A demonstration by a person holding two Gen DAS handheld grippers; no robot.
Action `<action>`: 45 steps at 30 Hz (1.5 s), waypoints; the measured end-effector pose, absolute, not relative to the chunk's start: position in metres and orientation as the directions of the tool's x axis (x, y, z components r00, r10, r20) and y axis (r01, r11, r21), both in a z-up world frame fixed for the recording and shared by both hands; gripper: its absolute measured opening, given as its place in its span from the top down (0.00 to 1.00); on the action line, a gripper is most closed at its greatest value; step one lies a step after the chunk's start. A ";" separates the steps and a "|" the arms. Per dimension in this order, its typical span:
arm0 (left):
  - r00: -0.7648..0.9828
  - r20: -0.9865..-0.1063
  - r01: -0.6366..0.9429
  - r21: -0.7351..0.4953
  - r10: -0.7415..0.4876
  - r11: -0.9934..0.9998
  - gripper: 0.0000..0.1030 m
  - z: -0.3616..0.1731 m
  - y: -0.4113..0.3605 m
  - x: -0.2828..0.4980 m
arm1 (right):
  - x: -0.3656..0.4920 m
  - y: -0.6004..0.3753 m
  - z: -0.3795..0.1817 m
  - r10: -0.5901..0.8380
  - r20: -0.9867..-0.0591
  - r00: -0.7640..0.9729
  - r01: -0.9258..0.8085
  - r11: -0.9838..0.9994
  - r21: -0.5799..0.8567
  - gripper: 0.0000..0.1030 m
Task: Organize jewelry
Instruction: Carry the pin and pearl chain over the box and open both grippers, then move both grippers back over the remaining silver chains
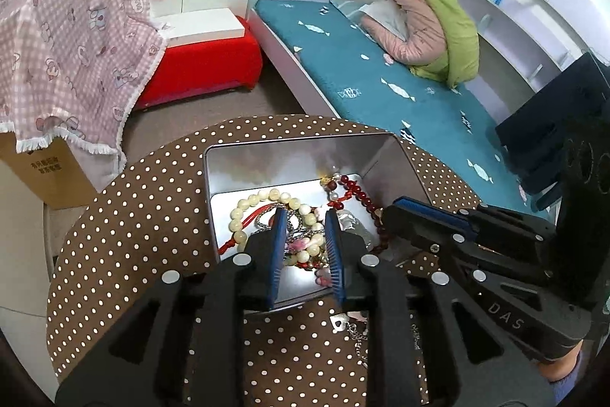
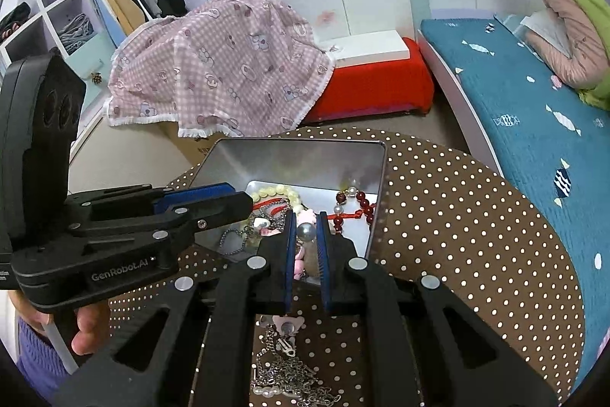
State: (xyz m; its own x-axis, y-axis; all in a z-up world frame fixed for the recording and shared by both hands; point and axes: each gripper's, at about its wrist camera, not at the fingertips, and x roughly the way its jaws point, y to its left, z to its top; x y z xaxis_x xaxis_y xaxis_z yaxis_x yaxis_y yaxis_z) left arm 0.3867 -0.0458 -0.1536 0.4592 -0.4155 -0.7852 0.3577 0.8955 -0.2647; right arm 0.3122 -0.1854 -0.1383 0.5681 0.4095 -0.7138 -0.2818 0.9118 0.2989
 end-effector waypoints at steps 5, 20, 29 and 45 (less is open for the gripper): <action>0.469 -0.782 0.349 -0.263 -0.411 0.899 0.68 -0.153 -0.040 0.382 | 0.310 -0.185 -0.138 0.413 -0.709 0.572 -0.276 0.911 0.307 0.88; 0.603 -0.686 0.411 -0.170 -0.407 0.895 0.40 -0.120 -0.024 0.304 | 0.240 -0.207 -0.114 0.356 -0.670 0.651 -0.297 0.932 0.207 0.66; 0.563 -0.702 0.482 -0.149 -0.436 0.863 0.37 -0.162 -0.038 0.250 | 0.192 -0.226 -0.152 0.322 -0.709 0.627 -0.254 0.945 0.204 0.60; 0.434 -0.763 0.594 -0.158 -0.480 0.789 0.86 -0.213 -0.086 0.228 | 0.173 -0.246 -0.178 0.351 -0.716 0.604 -0.221 0.936 0.273 0.56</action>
State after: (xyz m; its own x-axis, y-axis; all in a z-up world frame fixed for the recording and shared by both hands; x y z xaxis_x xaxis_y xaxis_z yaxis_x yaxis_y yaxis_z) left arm 0.2280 -0.0864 -0.2128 0.4341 -0.4796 -0.7626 0.5938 0.7889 -0.1582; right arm 0.1728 -0.2465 -0.1776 0.6039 0.3510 -0.7156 -0.2212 0.9364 0.2725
